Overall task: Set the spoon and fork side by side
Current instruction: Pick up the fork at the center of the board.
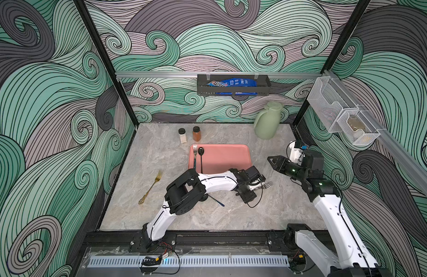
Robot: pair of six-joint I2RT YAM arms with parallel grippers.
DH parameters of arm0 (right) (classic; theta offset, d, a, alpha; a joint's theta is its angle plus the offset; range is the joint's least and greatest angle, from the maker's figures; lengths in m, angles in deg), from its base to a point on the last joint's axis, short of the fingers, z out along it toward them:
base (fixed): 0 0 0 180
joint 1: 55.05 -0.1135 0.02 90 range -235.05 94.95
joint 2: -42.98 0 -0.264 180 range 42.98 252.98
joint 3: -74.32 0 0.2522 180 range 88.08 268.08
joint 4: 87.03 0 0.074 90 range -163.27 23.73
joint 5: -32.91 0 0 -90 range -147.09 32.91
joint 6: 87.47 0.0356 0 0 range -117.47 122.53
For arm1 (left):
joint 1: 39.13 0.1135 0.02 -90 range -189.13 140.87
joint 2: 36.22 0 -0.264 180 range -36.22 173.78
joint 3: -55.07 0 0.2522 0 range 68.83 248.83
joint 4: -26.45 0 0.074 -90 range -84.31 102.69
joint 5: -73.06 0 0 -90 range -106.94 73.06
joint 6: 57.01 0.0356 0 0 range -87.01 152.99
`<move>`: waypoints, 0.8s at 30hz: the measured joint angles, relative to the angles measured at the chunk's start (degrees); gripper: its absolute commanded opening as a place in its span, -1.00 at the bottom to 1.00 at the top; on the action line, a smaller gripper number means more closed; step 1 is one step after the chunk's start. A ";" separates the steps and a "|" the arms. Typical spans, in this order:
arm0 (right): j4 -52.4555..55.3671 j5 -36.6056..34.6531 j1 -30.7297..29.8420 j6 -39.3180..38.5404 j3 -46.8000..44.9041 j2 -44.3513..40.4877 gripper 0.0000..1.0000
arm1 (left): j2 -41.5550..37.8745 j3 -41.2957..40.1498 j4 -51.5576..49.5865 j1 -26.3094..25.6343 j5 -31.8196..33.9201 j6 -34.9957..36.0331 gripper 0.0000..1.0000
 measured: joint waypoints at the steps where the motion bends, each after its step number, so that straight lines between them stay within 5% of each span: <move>1: 0.33 0.09 0.22 -0.07 0.04 -0.13 -0.18 | 0.52 0.72 -0.13 -0.39 0.90 0.00 0.08; 12: 3.39 0.15 1.25 -1.36 2.14 -1.01 -0.18 | 2.93 3.96 -0.42 -1.31 7.80 0.72 -0.68; 24: 7.21 0.35 1.46 -1.42 5.42 -1.22 -0.12 | -4.35 -5.57 -0.28 -1.86 3.89 -1.20 -0.95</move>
